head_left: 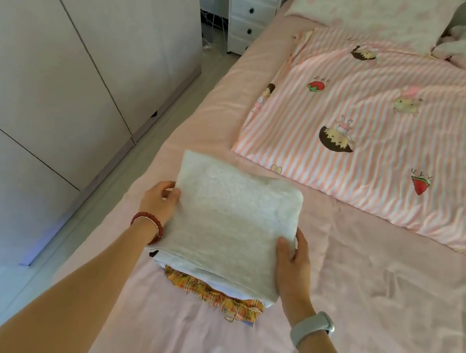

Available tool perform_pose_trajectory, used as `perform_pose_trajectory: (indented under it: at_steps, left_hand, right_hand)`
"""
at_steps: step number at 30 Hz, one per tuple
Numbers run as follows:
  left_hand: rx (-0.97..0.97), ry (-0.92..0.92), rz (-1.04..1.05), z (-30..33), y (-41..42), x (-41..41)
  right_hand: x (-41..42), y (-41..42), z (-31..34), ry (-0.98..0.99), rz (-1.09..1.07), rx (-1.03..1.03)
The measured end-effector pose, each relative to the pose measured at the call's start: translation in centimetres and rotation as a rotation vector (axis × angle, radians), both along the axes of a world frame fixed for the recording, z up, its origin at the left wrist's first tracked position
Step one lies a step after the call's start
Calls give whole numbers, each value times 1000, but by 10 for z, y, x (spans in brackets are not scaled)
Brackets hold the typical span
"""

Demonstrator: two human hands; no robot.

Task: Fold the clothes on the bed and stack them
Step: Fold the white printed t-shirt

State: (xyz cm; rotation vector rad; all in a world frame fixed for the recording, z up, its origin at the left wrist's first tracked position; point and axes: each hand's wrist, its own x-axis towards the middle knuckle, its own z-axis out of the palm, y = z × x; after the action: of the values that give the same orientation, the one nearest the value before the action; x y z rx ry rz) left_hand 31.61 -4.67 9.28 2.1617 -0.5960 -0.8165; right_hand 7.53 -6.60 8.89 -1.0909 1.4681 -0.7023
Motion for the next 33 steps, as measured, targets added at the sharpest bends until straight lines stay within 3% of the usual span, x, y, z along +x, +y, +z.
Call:
perform_pose_trajectory:
  at_steps: [3, 5, 7, 10, 16, 19, 22, 26, 33]
  left_hand:
    - [0, -333, -85, 4, -1, -6]
    - [-67, -699, -257, 11, 2, -17]
    - [-86, -926, -535, 12, 1, -32]
    - [120, -823, -811, 3, -10, -45]
    - [307, -742, -900, -21, -21, -39]
    - [342, -723, -930, -5, -24, -38]
    - [322, -732, -904, 27, -22, -39]
    - [165, -753, -806, 80, 4, -58]
    - [-163, -740, -802, 129, 112, -154]
  right_hand:
    - [-4, 4, 1, 167, -9, -33]
    - [-2, 8, 9, 393, 11, -333]
    - [7, 3, 13, 661, 121, -684]
    - [28, -8, 0, 886, 360, -824]
    - [39, -15, -14, 951, 619, -451]
    - [37, -16, 1, 911, 651, -429]
    - [28, -14, 27, 863, 621, -451]
    - [-2, 14, 74, 727, 426, -515]
    - [-109, 143, 127, 648, 132, -531]
